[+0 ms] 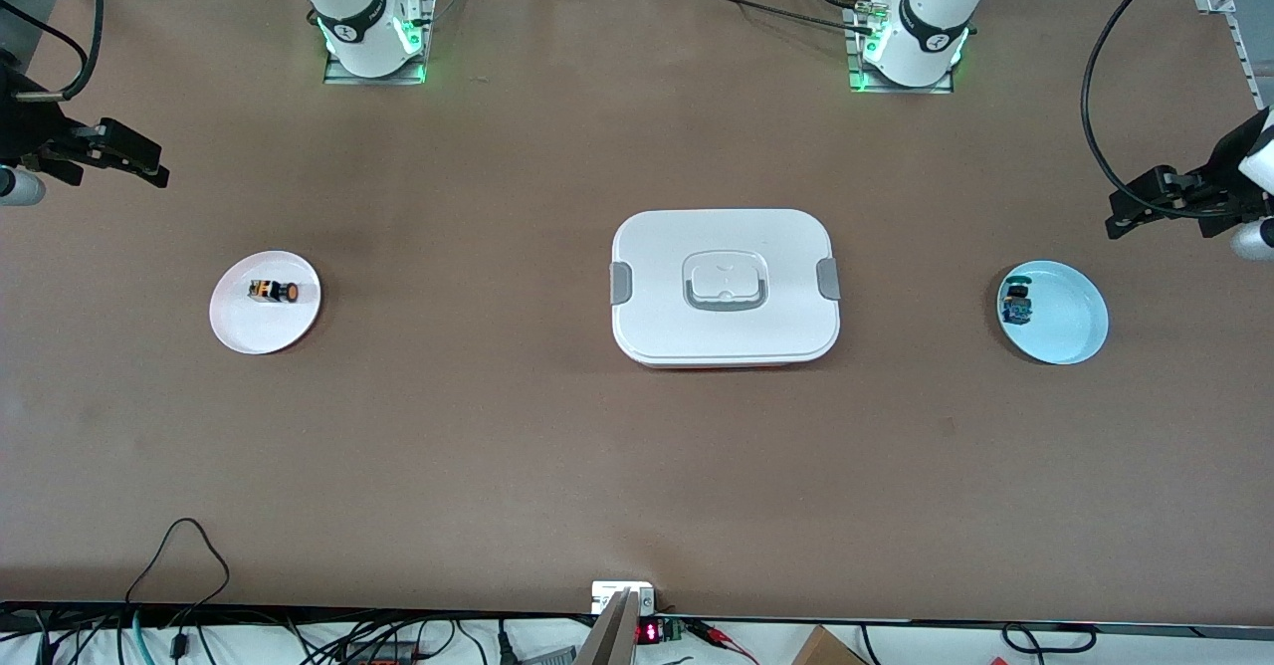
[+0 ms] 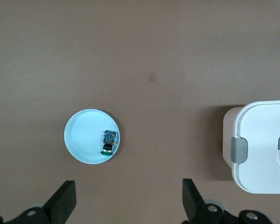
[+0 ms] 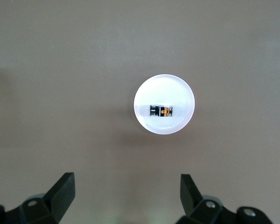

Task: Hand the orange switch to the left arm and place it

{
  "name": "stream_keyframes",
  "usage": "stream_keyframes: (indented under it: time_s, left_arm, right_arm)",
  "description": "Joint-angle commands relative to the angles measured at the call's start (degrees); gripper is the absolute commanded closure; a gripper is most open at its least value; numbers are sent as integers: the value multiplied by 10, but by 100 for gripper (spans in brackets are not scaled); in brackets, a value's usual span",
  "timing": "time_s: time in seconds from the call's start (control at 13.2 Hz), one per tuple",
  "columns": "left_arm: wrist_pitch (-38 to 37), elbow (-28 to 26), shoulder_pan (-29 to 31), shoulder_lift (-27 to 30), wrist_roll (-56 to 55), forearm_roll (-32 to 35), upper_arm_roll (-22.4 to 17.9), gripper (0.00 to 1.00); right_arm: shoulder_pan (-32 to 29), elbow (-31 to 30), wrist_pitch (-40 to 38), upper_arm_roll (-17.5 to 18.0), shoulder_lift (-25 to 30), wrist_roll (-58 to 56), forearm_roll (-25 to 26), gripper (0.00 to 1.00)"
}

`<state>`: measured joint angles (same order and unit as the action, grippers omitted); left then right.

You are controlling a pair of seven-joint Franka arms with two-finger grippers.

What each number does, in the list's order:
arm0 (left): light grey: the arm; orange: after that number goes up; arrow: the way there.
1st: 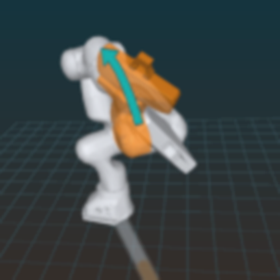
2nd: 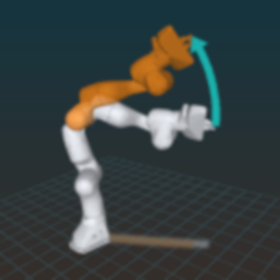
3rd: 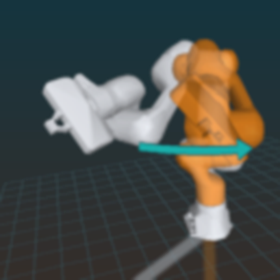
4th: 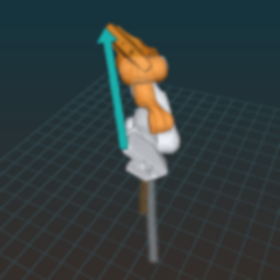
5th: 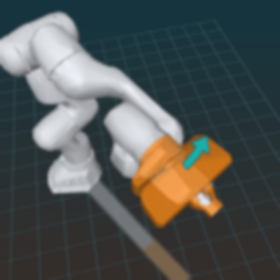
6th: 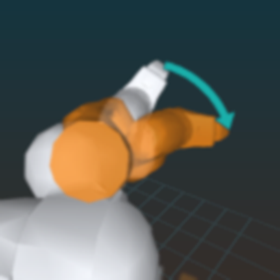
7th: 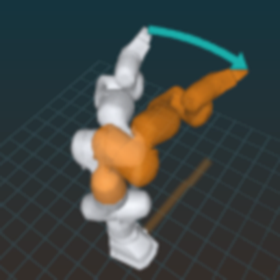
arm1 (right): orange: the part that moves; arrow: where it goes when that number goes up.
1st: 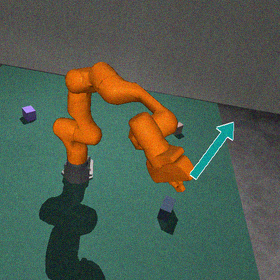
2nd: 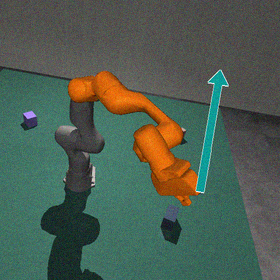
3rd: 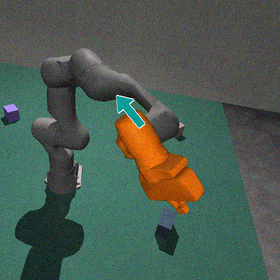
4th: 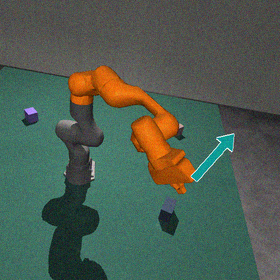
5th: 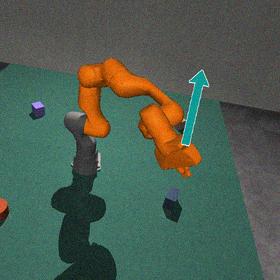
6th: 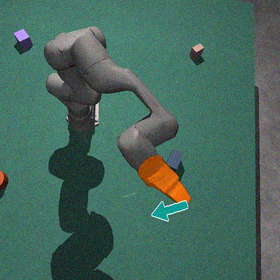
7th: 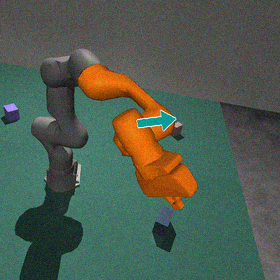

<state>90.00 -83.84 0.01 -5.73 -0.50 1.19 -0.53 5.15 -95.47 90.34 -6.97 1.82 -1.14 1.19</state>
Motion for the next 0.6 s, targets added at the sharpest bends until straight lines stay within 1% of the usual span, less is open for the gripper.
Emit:
stream_keyframes:
  time_s: [0.0, 0.23, 0.53]
  left_arm:
    - [-11, 14, 3, -6, 1, 11, 3, 0]
    - [-11, 13, 3, -6, 1, 10, 1, 0]
    - [-11, 13, 3, -6, 1, 10, 1, 0]
  right_arm:
    - [1, 15, -14, 0, -5, 1, 0, 0]
    - [-1, 15, -13, 0, -9, -4, 0, 0]
    - [0, 15, -8, 0, -46, -6, 2, 0]
